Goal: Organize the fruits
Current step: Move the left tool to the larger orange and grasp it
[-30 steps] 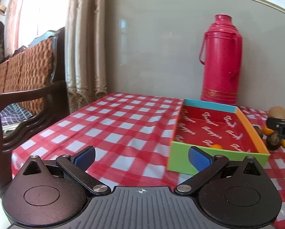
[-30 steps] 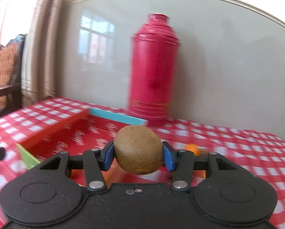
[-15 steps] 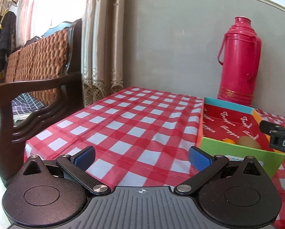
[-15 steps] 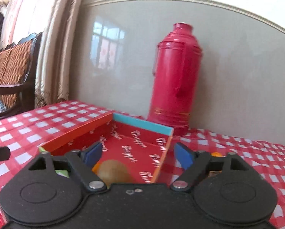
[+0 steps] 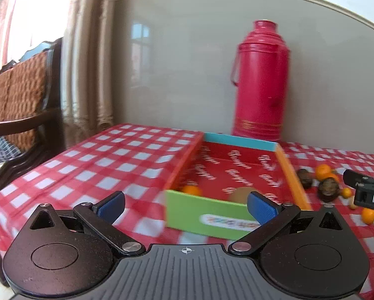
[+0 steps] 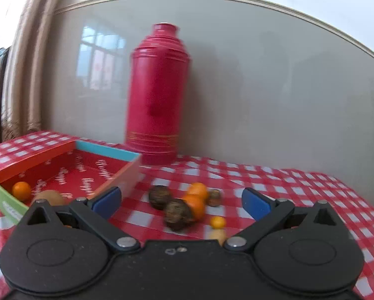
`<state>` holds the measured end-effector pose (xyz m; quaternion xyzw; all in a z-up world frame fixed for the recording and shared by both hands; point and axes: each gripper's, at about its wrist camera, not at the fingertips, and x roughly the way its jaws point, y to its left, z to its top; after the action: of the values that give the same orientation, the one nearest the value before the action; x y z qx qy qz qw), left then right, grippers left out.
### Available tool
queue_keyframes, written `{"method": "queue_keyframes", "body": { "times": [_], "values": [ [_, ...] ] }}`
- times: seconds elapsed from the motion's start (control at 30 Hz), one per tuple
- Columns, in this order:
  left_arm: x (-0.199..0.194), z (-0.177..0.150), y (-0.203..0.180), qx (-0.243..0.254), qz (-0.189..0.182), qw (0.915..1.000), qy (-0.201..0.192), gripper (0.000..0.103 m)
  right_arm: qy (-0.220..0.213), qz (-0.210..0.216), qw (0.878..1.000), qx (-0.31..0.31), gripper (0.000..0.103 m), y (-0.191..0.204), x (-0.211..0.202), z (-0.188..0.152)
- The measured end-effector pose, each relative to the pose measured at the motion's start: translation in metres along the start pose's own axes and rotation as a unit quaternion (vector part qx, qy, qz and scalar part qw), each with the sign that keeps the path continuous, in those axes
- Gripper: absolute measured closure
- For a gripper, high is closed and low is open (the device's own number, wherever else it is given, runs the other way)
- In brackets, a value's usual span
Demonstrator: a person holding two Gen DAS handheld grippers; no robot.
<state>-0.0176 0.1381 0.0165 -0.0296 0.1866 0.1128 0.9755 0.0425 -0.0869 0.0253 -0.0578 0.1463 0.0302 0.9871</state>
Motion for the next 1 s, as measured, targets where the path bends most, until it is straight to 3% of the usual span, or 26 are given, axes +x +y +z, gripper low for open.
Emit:
{"method": "queue_keyframes", "body": {
  "times": [0.23, 1.0],
  "values": [
    [-0.003, -0.001, -0.040, 0.024, -0.030, 0.9993, -0.003, 0.000, 0.009, -0.031, 0.998, 0.056, 0.006, -0.047, -0.003, -0.006],
    [-0.005, -0.010, -0.146, 0.067, -0.110, 0.9916, 0.011, 0.000, 0.029, -0.122, 0.987, 0.101, 0.006, -0.154, -0.029, -0.031]
  ]
}}
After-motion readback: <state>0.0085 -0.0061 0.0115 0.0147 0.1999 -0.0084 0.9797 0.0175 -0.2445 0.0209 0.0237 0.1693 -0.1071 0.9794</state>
